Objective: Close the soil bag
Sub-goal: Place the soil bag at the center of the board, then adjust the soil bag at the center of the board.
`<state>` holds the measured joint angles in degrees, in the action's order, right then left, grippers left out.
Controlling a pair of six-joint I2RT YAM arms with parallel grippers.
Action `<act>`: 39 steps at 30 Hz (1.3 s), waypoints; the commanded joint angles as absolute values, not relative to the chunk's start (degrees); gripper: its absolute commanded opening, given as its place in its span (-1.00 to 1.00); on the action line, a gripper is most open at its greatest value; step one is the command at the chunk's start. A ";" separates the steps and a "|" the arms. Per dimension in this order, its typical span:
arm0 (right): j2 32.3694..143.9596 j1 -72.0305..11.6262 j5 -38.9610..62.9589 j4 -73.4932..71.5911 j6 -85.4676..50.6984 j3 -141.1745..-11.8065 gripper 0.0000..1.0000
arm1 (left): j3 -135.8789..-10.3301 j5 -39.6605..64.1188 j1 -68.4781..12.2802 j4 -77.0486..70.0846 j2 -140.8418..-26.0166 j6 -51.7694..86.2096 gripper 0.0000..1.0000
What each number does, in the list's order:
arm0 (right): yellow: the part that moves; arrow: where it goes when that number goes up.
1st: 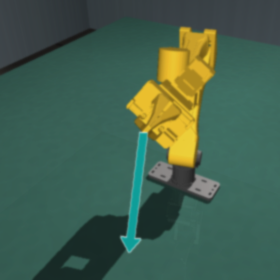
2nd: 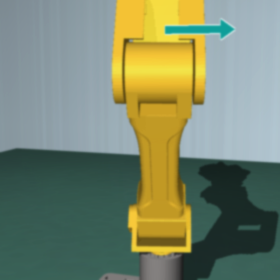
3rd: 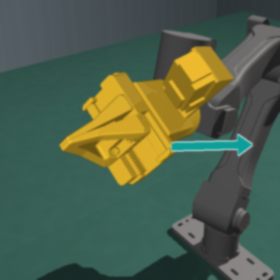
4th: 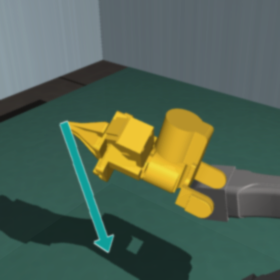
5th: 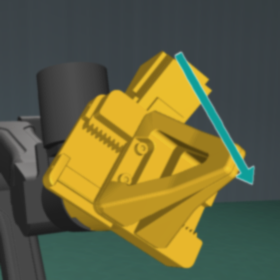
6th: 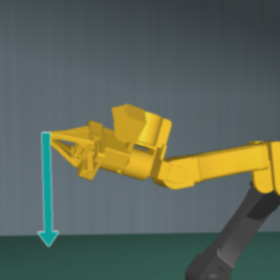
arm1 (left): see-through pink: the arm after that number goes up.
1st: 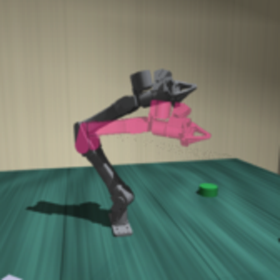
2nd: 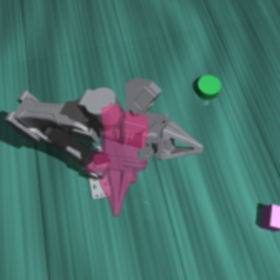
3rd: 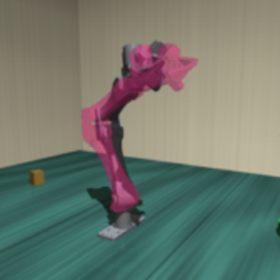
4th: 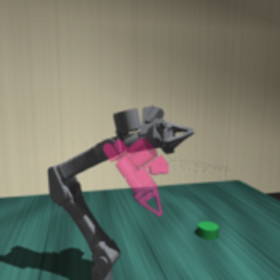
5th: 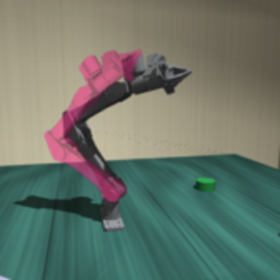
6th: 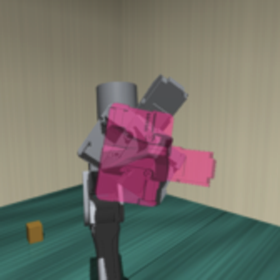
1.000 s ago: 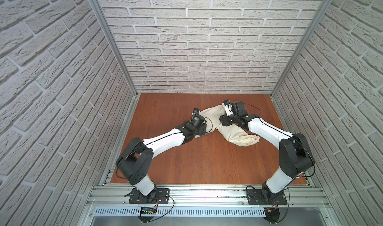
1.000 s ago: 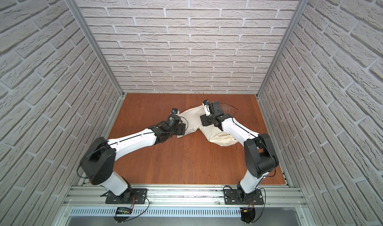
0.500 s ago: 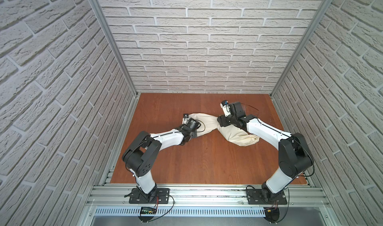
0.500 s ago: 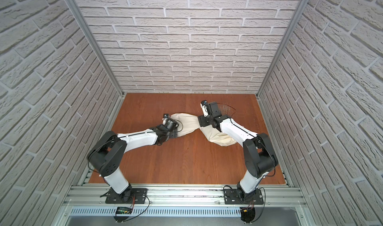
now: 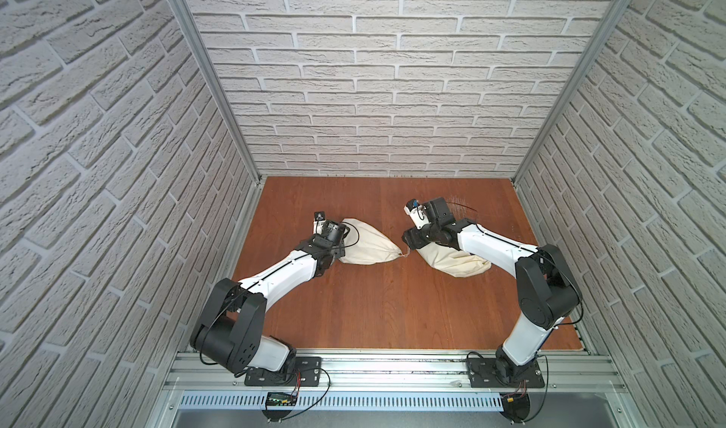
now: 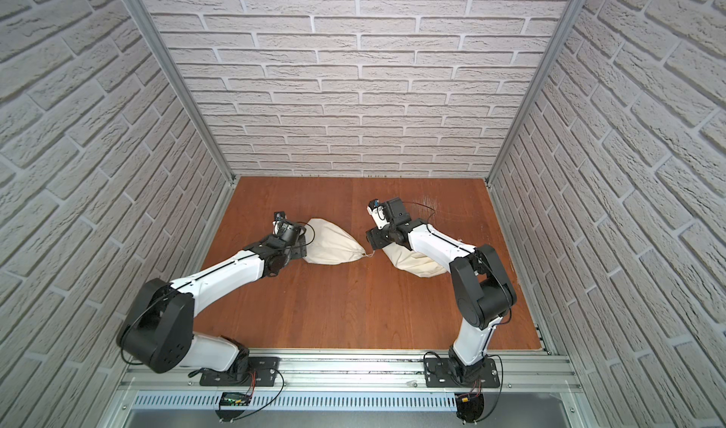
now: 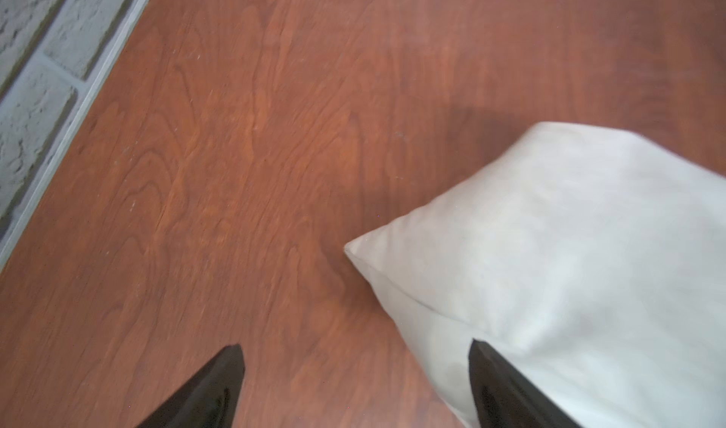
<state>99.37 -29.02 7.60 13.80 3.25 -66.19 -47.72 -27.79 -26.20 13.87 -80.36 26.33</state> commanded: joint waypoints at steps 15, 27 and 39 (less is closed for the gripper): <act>94.55 -31.07 16.41 11.98 35.31 -58.04 0.55 | -45.42 -25.91 -38.84 12.87 -69.42 20.37 0.82; 100.90 -31.95 18.26 13.81 39.79 -64.24 -0.16 | -39.56 -19.49 -41.37 4.13 -62.57 15.60 0.77; 85.14 -29.94 28.27 16.49 30.46 -63.37 -0.94 | -39.58 -13.49 -47.72 -5.66 -62.33 2.01 0.37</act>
